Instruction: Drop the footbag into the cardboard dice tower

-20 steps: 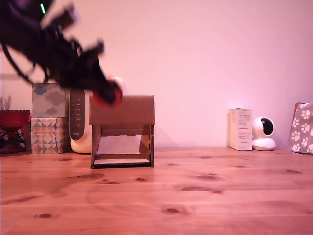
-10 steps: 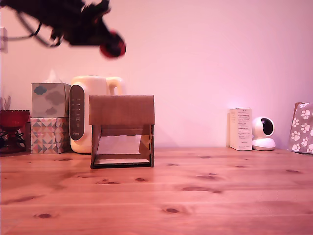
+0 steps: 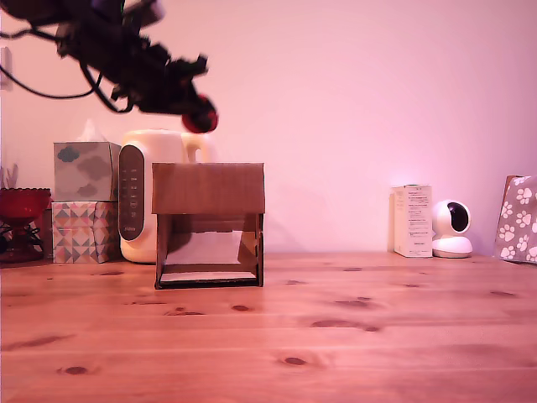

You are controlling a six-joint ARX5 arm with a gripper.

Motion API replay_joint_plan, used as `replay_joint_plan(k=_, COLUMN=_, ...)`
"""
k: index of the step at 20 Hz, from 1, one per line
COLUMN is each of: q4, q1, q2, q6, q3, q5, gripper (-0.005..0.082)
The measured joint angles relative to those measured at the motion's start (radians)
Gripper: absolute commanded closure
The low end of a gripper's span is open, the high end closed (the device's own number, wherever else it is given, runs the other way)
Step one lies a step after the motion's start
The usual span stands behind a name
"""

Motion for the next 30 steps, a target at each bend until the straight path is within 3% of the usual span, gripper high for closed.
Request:
replay_joint_plan(k=4, q4=0.0, q1=0.012, q2=0.005, q6=0.002, q3=0.005, q5=0.0, gripper=0.0671)
replay_joint_plan(k=5, q4=0.001, q1=0.012, q2=0.005, q6=0.002, q3=0.005, q5=0.0, gripper=0.0616)
replay_joint_plan(k=8, q4=0.001, q1=0.012, q2=0.005, q6=0.018, q3=0.007, q5=0.0, gripper=0.0079)
replay_joint_plan(k=9, q4=0.001, q1=0.012, q2=0.005, q6=0.023, q3=0.01, q5=0.0, gripper=0.0009)
replay_joint_plan(k=13, q4=-0.017, q1=0.012, q2=0.005, q6=0.029, q3=0.023, q5=0.0, gripper=0.001)
replay_joint_plan(k=15, q4=-0.074, q1=0.012, q2=0.003, q6=0.029, q3=0.029, q5=0.0, gripper=0.0097)
replay_joint_plan(k=16, q4=-0.114, q1=0.012, q2=-0.002, q6=0.029, q3=0.03, q5=0.001, gripper=0.0215)
replay_joint_plan(k=19, q4=-0.25, q1=0.012, q2=-0.047, q6=0.029, q3=0.03, q5=0.002, gripper=0.0814)
replay_joint_plan(k=20, q4=-0.289, q1=0.012, q2=-0.072, q6=0.029, q3=0.03, q5=0.006, gripper=0.0762)
replay_joint_plan(k=26, q4=-0.446, q1=0.012, q2=-0.207, q6=0.029, q3=0.033, q5=0.017, gripper=0.0793)
replay_joint_plan(k=30, q4=-0.457, q1=0.012, q2=-0.214, q6=0.029, q3=0.014, q5=0.055, gripper=0.0793)
